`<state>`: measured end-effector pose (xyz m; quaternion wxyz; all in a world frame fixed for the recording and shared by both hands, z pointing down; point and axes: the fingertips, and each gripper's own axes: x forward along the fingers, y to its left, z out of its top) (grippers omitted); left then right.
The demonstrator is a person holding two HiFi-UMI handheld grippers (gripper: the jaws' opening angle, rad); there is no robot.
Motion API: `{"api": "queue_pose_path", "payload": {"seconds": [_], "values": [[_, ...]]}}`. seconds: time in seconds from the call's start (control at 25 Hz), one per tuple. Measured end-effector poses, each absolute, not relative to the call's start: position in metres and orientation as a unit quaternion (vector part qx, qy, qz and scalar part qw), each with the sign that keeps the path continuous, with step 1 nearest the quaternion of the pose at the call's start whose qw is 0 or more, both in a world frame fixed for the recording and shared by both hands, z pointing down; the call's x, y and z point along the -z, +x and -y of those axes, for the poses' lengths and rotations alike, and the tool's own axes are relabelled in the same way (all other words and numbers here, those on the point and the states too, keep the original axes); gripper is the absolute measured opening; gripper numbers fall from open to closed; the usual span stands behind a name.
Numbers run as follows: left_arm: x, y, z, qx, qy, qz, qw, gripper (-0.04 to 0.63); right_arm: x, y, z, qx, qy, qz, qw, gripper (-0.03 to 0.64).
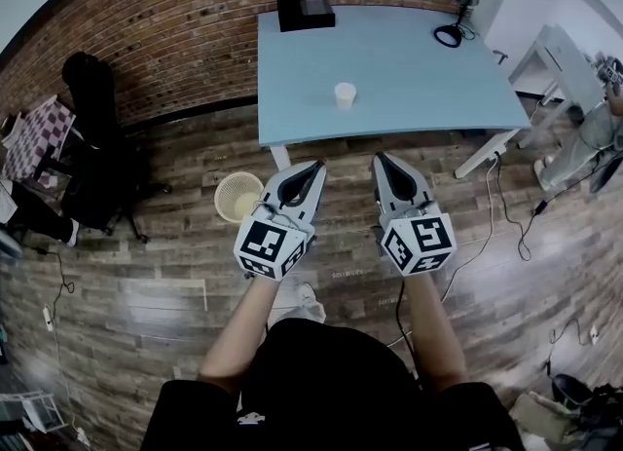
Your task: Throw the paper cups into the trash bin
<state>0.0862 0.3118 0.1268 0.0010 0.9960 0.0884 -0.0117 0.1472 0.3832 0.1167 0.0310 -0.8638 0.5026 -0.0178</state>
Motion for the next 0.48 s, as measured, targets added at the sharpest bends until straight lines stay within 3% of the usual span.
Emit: {"api": "queue_pose_path", "payload": {"seconds": [0.48], "values": [[-0.139,0.111,-0.247,0.006,0.994,-0.111,0.014,0.009,-0.126,0.171,-0.323,0.027,-0.877,-0.479,0.021,0.003]]}}
